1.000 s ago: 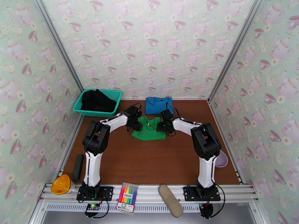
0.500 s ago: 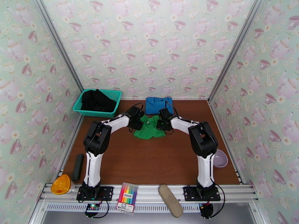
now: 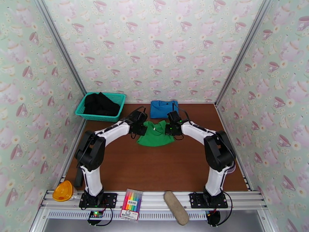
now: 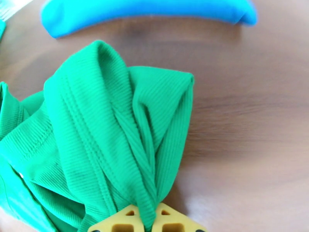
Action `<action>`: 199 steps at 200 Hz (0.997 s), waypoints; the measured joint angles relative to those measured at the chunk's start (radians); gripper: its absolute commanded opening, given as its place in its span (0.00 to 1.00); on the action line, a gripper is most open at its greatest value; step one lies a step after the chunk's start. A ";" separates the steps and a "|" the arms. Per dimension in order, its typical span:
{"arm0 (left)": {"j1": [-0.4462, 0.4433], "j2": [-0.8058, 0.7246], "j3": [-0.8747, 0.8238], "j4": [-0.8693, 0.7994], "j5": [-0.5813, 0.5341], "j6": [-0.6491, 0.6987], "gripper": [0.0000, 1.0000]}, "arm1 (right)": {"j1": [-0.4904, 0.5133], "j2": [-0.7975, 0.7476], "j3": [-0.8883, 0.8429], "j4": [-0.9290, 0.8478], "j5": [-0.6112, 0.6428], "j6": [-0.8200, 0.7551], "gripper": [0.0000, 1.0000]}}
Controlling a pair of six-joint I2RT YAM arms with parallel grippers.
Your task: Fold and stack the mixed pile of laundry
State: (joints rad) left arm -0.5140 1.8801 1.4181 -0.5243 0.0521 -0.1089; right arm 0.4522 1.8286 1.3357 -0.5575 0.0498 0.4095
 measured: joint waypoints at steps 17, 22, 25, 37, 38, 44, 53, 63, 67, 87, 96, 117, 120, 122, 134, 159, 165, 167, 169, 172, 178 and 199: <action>-0.009 -0.003 0.065 -0.017 -0.008 0.001 0.00 | -0.013 -0.025 0.038 -0.024 0.014 -0.025 0.00; -0.009 -0.002 0.082 -0.022 -0.010 0.003 0.00 | -0.018 -0.029 0.053 -0.030 0.016 -0.031 0.00; -0.009 -0.001 0.100 -0.029 -0.013 0.004 0.00 | -0.022 -0.029 0.061 -0.034 0.016 -0.035 0.00; -0.008 0.010 0.172 -0.059 -0.021 0.014 0.00 | -0.039 -0.029 0.107 -0.050 0.016 -0.050 0.00; -0.008 0.014 0.184 -0.063 -0.022 0.015 0.00 | -0.041 -0.028 0.113 -0.052 0.016 -0.052 0.00; -0.006 0.027 0.231 -0.074 -0.026 0.023 0.00 | -0.051 -0.026 0.140 -0.059 0.014 -0.059 0.00; -0.005 0.060 0.325 -0.097 -0.032 0.034 0.00 | -0.068 -0.018 0.184 -0.069 0.013 -0.067 0.00; -0.003 0.108 0.432 -0.112 -0.040 0.055 0.00 | -0.088 0.000 0.247 -0.075 0.010 -0.077 0.00; -0.002 0.130 0.477 -0.118 -0.041 0.063 0.00 | -0.096 0.012 0.275 -0.079 0.006 -0.080 0.00; 0.011 0.262 0.698 -0.142 -0.041 0.109 0.00 | -0.138 0.093 0.416 -0.082 -0.010 -0.093 0.00; 0.019 0.331 0.798 -0.152 -0.042 0.129 0.00 | -0.157 0.145 0.482 -0.084 -0.017 -0.099 0.00; 0.045 0.505 1.010 -0.161 -0.037 0.169 0.00 | -0.195 0.282 0.618 -0.086 -0.042 -0.101 0.00; 0.048 0.527 1.035 -0.161 -0.035 0.173 0.00 | -0.200 0.304 0.637 -0.088 -0.046 -0.102 0.00; 0.051 0.543 1.051 -0.161 -0.034 0.174 0.00 | -0.203 0.319 0.650 -0.089 -0.047 -0.102 0.00; 0.065 0.622 1.118 -0.146 -0.026 0.187 0.00 | -0.218 0.407 0.724 -0.092 -0.062 -0.105 0.00; 0.084 0.726 1.136 -0.072 -0.015 0.208 0.00 | -0.238 0.569 0.867 -0.108 -0.083 -0.108 0.00; 0.085 0.748 1.136 -0.049 -0.016 0.216 0.00 | -0.241 0.602 0.902 -0.112 -0.085 -0.107 0.00; 0.085 0.754 1.136 -0.041 -0.016 0.218 0.00 | -0.241 0.613 0.914 -0.116 -0.086 -0.108 0.00; 0.085 0.760 1.136 -0.034 -0.016 0.219 0.00 | -0.242 0.624 0.927 -0.119 -0.088 -0.107 0.00; 0.086 0.771 1.137 -0.024 -0.016 0.223 0.00 | -0.243 0.640 0.943 -0.122 -0.089 -0.107 0.00; 0.086 0.787 1.141 -0.006 -0.016 0.227 0.00 | -0.245 0.670 0.982 -0.132 -0.089 -0.107 0.00; 0.088 0.865 1.205 0.034 -0.020 0.243 0.05 | -0.252 0.758 1.102 -0.159 -0.089 -0.107 0.00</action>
State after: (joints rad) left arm -0.4263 2.7453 2.6236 -0.4908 0.0322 0.1345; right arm 0.2001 2.5870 2.4378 -0.7166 -0.0387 0.3027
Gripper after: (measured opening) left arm 0.044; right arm 0.074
